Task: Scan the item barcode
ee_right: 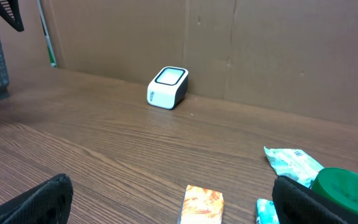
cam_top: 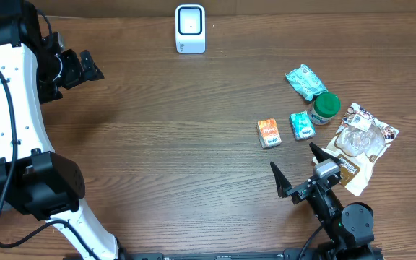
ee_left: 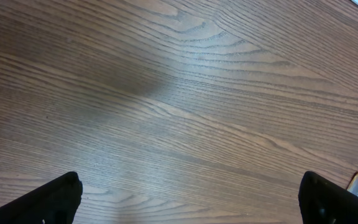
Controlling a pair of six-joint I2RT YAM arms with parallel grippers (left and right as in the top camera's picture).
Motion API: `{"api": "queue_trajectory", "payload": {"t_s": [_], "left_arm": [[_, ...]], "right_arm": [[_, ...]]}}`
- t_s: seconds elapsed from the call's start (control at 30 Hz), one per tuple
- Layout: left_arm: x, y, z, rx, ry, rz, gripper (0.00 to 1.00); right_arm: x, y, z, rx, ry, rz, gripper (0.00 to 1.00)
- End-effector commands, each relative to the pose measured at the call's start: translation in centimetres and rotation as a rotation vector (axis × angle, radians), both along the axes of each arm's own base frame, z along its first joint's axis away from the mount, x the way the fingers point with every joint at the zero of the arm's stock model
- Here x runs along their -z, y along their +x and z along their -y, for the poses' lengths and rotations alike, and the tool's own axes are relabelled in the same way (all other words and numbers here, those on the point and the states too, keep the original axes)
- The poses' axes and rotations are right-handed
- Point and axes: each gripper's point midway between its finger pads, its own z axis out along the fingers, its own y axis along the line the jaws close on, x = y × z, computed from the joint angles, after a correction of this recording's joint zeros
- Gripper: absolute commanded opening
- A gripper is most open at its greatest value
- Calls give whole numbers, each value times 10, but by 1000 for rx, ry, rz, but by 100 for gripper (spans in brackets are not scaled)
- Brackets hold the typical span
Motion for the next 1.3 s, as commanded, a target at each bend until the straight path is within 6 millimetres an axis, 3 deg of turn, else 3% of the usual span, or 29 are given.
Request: {"api": "queue_trajectory", "payload": {"t_s": [0.0, 0.17, 0.33, 0.47, 0.57, 0.73, 0.9, 1.13, 1.27], "left_arm": [[-6, 2, -1, -4, 12, 17, 100], [-21, -1, 8, 14, 22, 53, 100], [-54, -14, 27, 54, 41, 135, 100], [-75, -34, 51, 106, 49, 195, 99], [-83, -60, 70, 147, 50, 222, 100], [-80, -111, 90, 198, 43, 222, 100], [-74, -154, 91, 192, 48, 232, 100], [-59, -199, 81, 167, 119, 254, 99], [-51, -206, 79, 158, 144, 328, 99]], "right_arm": [[-1, 1, 2, 12, 9, 9, 100], [-1, 1, 2, 12, 9, 9, 100], [-1, 1, 2, 12, 9, 9, 100], [-1, 1, 2, 12, 9, 9, 100], [-1, 1, 2, 12, 9, 9, 100], [-1, 1, 2, 12, 9, 9, 100], [-1, 1, 2, 12, 9, 9, 100], [-1, 1, 2, 12, 9, 9, 100], [-1, 1, 2, 12, 9, 9, 100]]}}
